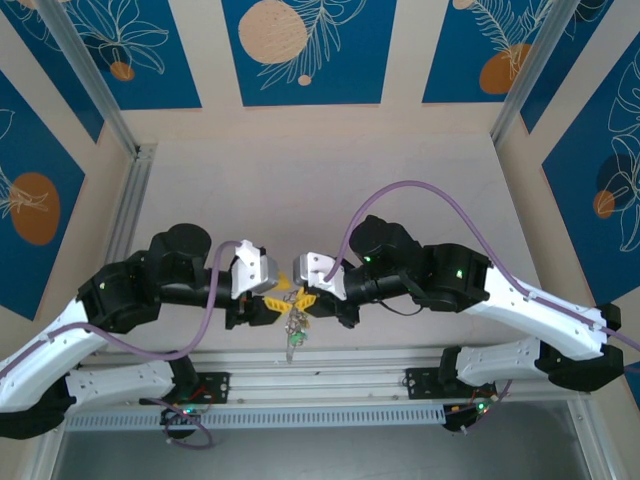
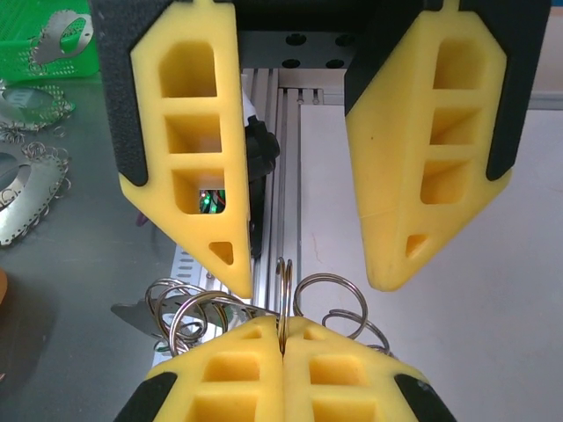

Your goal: Put the keys on the keyring

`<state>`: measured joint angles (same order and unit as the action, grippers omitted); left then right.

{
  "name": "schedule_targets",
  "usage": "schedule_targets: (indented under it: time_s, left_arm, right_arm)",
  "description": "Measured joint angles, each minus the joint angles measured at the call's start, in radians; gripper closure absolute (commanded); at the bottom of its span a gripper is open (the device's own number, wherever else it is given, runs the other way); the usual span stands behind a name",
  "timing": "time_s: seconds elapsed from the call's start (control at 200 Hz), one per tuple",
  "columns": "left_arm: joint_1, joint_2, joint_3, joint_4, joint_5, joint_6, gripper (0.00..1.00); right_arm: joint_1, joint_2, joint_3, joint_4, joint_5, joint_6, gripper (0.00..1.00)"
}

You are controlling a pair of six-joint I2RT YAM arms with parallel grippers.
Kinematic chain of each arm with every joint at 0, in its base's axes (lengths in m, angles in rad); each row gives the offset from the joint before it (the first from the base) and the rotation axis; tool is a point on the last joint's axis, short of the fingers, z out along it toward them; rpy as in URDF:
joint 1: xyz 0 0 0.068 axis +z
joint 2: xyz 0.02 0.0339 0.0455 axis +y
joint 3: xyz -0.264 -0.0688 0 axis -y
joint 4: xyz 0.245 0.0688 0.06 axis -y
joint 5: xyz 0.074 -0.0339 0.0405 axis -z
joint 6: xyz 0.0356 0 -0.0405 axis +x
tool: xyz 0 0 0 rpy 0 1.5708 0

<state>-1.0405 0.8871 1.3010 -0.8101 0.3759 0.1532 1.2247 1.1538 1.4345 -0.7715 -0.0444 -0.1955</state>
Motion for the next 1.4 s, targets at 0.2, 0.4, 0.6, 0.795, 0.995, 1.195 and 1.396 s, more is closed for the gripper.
schedule_targets:
  time_s: [0.2,0.4,0.6,0.795,0.995,1.195,1.396]
  left_arm:
    - [0.000,0.003,0.000,0.001,0.016,0.008,0.67]
    - [0.000,0.013,0.000,0.002,0.027,0.011,0.75]
    - [0.000,0.013,0.000,0.006,0.045,0.014,0.77]
    - [0.000,0.013,0.000,0.009,0.054,0.014,0.80]
    - [0.000,0.014,0.000,0.010,0.064,0.011,0.86]
    - [0.000,0.013,-0.001,0.020,0.070,0.011,1.00]
    - [0.000,0.011,-0.004,0.025,0.080,0.011,1.00]
  right_arm:
    - [0.000,0.003,0.000,0.000,0.000,0.000,1.00]
    - [-0.003,0.003,0.000,0.000,-0.007,-0.004,1.00]
    - [-0.005,0.003,0.000,0.000,-0.008,-0.004,1.00]
    - [-0.006,0.003,0.000,0.000,-0.012,-0.007,1.00]
    - [-0.008,0.003,0.000,0.000,-0.016,-0.008,1.00]
    - [-0.008,0.002,0.000,0.000,-0.025,-0.008,1.00]
    - [-0.010,0.000,0.000,0.000,-0.035,-0.008,0.85]
